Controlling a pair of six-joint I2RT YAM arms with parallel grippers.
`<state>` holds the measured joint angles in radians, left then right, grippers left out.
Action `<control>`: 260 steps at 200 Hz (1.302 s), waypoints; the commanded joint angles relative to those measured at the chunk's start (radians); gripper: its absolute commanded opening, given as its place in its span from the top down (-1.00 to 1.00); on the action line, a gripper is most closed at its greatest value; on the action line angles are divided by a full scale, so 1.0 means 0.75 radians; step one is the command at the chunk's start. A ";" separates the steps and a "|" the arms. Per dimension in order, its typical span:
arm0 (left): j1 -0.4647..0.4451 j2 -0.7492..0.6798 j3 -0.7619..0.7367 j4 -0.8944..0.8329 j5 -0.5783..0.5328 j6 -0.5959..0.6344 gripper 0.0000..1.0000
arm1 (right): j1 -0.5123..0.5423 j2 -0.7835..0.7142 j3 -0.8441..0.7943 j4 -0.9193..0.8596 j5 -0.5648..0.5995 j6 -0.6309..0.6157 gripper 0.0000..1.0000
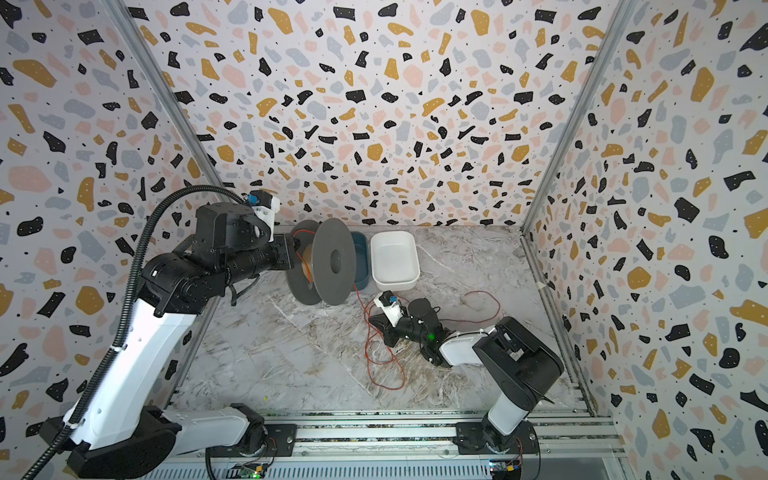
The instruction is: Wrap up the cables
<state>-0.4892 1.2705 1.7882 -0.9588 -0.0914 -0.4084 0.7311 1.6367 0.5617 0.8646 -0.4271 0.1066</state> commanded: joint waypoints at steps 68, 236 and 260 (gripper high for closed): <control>0.041 -0.025 0.019 0.182 0.012 -0.047 1.00 | 0.036 0.000 0.082 -0.067 0.056 -0.082 0.49; 0.075 -0.031 -0.049 0.286 -0.037 -0.113 1.00 | 0.088 0.048 0.156 -0.165 0.194 -0.128 1.00; 0.083 -0.033 -0.094 0.386 -0.087 -0.187 1.00 | 0.136 0.026 0.174 -0.219 0.271 -0.153 1.00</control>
<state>-0.4389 1.2701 1.7336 -0.8871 -0.1047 -0.4721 0.8001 1.7046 0.6575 0.7692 -0.3073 0.0223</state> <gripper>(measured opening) 0.054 0.056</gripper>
